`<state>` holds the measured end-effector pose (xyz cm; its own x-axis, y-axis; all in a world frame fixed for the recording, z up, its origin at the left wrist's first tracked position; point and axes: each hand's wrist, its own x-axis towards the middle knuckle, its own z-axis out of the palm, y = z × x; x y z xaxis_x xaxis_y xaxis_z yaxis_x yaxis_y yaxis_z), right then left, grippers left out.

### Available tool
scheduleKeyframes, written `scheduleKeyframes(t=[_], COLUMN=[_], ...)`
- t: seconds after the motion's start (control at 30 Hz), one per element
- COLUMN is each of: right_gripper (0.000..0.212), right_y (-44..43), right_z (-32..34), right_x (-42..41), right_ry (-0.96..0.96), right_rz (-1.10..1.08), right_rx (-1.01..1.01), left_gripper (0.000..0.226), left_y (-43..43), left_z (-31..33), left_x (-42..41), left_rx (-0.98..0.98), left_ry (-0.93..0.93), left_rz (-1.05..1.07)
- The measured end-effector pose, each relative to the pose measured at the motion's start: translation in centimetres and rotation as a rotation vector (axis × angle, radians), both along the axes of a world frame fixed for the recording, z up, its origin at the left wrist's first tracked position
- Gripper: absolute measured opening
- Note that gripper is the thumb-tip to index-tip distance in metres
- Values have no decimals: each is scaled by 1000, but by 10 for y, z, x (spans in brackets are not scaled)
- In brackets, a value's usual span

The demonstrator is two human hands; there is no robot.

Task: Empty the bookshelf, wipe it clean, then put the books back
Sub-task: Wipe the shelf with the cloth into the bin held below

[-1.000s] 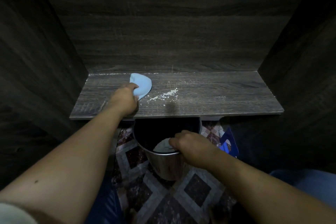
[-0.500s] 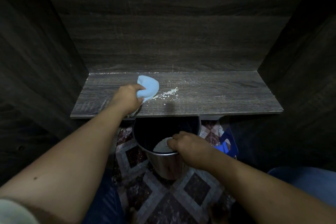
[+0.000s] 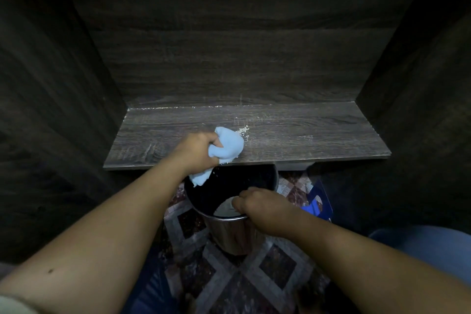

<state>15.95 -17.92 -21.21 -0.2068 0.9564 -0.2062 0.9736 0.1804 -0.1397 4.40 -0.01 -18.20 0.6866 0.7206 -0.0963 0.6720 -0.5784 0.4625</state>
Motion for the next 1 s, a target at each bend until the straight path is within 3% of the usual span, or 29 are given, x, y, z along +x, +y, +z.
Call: scheduleKeyframes(t=[0.13,0.3,0.47,0.57,0.73,1.0], right_gripper=[28,29,31,33,31,29], right_y=[0,-1,-2,-1,-3,-5], right_z=[0,-2,-5,-6,-8,-11], right_x=[0,2,5,7,12,18], right_ry=[0,5,28,25,24,49], right_rz=[2,5,-11,-35,-60,-67], right_rx=[-12,-25,-26,-32,-12,-7], left_gripper=[25,31,26,28,33,35], left_y=[-4,0,10,18,20,3], left_z=[3,15,27,21,-3,-23], left_x=[1,-2,-1,3,9,27], left_rx=[-66,-298,-318,-175,115,194], left_ry=[33,92,-152,-300,-259,-213], left_rz=[-60,-159,-31,107,165,44])
